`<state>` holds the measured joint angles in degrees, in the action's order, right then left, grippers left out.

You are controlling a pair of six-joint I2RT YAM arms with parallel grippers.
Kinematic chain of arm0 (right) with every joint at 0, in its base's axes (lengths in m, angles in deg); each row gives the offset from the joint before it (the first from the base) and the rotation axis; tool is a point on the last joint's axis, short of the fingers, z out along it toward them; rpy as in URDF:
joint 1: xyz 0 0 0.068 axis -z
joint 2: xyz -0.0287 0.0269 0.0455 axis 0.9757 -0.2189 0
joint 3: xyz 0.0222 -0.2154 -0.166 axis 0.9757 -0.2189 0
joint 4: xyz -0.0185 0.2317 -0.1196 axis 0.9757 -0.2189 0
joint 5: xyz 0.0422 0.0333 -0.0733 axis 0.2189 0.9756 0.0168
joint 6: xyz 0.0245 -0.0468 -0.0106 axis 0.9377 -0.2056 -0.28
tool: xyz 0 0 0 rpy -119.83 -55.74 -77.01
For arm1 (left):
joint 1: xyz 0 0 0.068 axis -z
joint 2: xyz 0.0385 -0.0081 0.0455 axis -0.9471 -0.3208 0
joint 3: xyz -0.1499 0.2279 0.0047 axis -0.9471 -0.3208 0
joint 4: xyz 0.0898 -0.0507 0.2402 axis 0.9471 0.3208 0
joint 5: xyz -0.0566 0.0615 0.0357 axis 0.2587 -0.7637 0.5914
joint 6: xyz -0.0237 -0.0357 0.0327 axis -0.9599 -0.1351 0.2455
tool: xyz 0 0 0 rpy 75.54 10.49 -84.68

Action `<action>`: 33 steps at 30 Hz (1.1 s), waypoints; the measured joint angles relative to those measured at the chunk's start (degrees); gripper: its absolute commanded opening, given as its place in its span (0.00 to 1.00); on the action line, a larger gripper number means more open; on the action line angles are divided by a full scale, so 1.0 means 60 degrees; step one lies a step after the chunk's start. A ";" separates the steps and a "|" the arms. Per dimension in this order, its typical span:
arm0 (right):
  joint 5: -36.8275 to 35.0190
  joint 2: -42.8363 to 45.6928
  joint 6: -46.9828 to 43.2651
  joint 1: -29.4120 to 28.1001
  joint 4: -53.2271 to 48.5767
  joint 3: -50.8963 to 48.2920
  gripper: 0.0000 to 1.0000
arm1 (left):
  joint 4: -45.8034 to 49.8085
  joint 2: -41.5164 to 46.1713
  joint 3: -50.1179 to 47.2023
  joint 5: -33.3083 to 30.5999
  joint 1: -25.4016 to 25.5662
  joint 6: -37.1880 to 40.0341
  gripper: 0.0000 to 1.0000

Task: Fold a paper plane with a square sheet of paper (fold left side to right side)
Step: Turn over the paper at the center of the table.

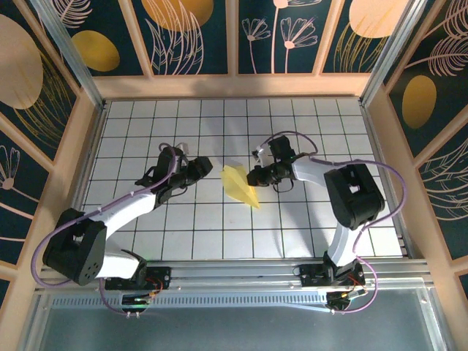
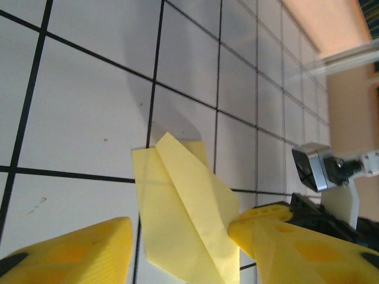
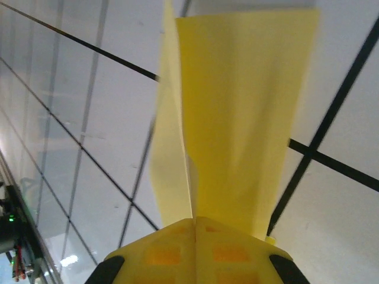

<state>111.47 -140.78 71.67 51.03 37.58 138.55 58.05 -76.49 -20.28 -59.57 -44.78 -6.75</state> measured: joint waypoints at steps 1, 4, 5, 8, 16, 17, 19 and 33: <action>0.0022 0.0262 0.0040 0.0029 0.0018 -0.0004 0.00 | -0.0215 0.0117 -0.0098 0.0113 -0.0062 -0.0106 0.63; 0.0171 0.1177 0.0273 0.0168 0.0186 -0.0066 0.00 | -0.1067 0.0484 -0.0364 0.0543 -0.0153 -0.0419 0.68; 0.0240 0.1508 0.0408 0.0215 0.0342 -0.0113 0.00 | -0.1432 0.0605 -0.0444 0.0721 -0.0153 -0.0554 0.68; 0.0510 0.2499 0.0885 0.0313 0.0954 -0.0361 0.00 | -0.2739 0.0841 -0.0572 0.1333 -0.0168 -0.0976 0.68; 0.1647 0.4237 0.3027 0.0339 0.3676 -0.1213 0.00 | -0.5508 0.0576 -0.0270 0.3089 -0.0149 -0.1931 0.59; 0.1800 0.4255 0.3271 0.0339 0.3952 -0.1235 0.00 | -0.5661 0.0488 -0.0142 0.3257 -0.0109 -0.1960 0.58; 0.2051 0.4248 0.3694 0.0339 0.4331 -0.1235 0.00 | -0.5836 0.0357 0.0080 0.3475 -0.0033 -0.1967 0.56; 0.2703 0.4084 0.4692 0.0011 0.5049 -0.1235 0.00 | -0.5442 -0.0517 0.0896 0.3807 0.0703 -0.1486 0.35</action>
<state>127.69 -116.28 99.82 51.09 67.87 131.14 25.39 -79.59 -14.90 -36.73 -40.57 -15.67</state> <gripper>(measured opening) 0.051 0.406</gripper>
